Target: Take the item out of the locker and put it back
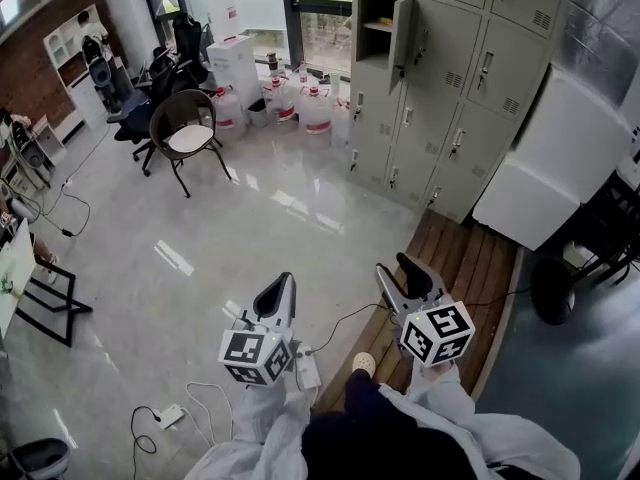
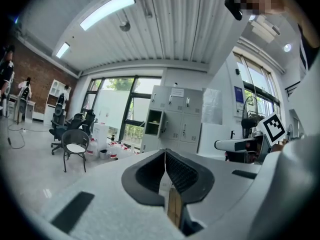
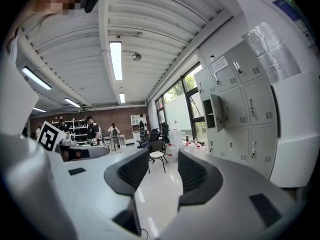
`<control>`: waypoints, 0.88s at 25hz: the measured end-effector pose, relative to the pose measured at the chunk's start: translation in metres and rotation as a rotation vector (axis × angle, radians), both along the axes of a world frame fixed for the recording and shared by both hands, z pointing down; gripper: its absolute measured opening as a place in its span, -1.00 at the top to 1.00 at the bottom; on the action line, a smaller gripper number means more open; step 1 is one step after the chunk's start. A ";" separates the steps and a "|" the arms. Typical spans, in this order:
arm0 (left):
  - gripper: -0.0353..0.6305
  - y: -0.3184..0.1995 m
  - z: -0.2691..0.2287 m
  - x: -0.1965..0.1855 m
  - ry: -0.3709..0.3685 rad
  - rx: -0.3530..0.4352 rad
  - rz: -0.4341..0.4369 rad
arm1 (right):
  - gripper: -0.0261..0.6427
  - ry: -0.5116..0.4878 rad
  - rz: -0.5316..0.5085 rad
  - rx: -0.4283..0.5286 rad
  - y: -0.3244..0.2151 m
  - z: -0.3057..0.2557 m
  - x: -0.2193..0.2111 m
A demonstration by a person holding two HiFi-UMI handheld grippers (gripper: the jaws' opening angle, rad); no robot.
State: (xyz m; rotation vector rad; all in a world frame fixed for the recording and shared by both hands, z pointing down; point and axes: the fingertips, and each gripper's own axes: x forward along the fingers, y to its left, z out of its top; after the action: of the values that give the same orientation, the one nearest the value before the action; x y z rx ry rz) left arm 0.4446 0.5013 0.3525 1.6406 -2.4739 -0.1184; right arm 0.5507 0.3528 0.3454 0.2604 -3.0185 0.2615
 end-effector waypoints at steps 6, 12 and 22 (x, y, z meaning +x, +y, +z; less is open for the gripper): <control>0.87 -0.055 0.003 -0.032 0.012 -0.009 -0.006 | 0.42 0.020 -0.017 0.025 -0.055 0.000 -0.034; 0.87 -0.100 0.008 -0.049 0.021 -0.007 -0.013 | 0.42 0.009 -0.035 0.022 -0.097 0.002 -0.051; 0.87 -0.134 0.019 -0.042 0.037 -0.021 0.002 | 0.42 -0.004 -0.023 -0.002 -0.137 0.014 -0.048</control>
State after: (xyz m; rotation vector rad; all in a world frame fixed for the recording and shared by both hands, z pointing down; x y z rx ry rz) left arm 0.4021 0.3672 0.3719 1.6176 -2.4387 -0.1212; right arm 0.5023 0.2159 0.3593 0.2248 -3.0233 0.2634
